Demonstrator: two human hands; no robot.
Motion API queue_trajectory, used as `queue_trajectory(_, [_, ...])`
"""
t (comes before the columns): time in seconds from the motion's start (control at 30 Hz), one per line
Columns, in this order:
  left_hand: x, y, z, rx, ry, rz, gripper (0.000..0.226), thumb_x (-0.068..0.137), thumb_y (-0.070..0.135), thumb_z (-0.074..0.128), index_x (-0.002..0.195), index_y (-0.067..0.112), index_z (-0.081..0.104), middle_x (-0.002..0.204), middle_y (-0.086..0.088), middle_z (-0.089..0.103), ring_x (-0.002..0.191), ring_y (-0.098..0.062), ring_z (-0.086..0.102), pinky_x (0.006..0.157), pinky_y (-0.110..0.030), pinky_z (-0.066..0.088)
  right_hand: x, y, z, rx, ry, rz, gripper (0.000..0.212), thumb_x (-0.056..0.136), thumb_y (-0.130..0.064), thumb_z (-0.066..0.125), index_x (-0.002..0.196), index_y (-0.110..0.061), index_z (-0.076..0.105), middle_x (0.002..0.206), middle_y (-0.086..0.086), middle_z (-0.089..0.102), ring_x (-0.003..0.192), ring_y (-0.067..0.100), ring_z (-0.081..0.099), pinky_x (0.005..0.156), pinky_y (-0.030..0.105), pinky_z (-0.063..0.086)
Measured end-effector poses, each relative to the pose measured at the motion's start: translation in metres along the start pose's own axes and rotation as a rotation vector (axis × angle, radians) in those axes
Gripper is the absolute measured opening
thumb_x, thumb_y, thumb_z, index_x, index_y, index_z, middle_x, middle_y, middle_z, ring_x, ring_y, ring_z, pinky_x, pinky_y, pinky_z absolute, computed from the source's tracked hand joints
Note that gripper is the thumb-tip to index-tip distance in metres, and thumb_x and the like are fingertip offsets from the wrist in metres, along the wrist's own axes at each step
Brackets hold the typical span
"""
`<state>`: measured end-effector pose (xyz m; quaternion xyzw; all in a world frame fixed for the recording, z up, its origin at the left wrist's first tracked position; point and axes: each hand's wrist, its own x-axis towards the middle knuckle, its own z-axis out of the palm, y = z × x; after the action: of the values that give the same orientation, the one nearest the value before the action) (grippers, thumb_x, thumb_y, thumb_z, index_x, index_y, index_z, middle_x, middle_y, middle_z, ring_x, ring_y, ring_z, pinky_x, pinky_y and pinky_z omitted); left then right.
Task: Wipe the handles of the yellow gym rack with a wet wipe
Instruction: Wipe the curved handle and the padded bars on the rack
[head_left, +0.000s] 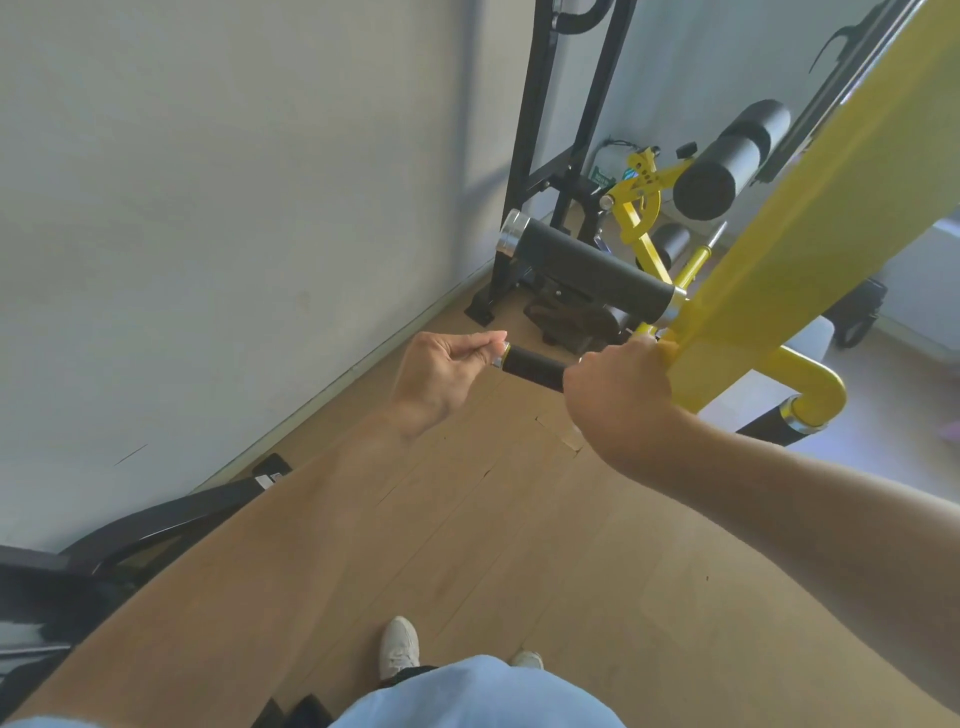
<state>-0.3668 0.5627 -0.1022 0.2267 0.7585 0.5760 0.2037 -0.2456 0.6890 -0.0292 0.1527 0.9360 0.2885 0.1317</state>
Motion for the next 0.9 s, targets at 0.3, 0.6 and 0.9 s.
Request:
queue_trajectory(0.3, [0.002,-0.001,-0.002,0.001,-0.018,0.036,0.025,0.09,0.031,0.072,0.112,0.022,0.076,0.108,0.007,0.077,0.092,0.014,0.067,0.083,-0.012,0.054,0.032,-0.021,-0.003,0.582,0.083,-0.088,0.029,0.1,-0.038,0.053,0.115,-0.014,0.061,0.094,-0.001,0.069,0.09,0.022,0.067,0.081,0.031,0.04])
queue_trajectory(0.6, [0.004,-0.003,0.003,0.01,-0.002,0.005,0.026,0.088,0.038,0.072,0.111,0.026,0.077,0.106,0.01,0.077,0.09,0.018,0.064,0.086,-0.007,0.049,-0.004,0.0,-0.005,-0.005,0.038,-0.067,0.015,0.101,-0.025,0.051,0.097,-0.016,0.061,0.079,0.002,0.068,0.077,0.022,0.064,0.098,0.042,0.041])
queue_trajectory(0.9, [0.005,0.0,0.002,-0.001,0.002,-0.016,0.023,0.088,0.036,0.074,0.109,0.028,0.077,0.105,0.012,0.077,0.093,0.016,0.065,0.093,-0.013,0.051,0.004,-0.003,0.001,0.173,0.168,-0.03,0.013,0.092,-0.028,0.064,0.088,-0.017,0.06,0.069,0.0,0.064,0.061,0.02,0.061,0.074,0.032,0.044])
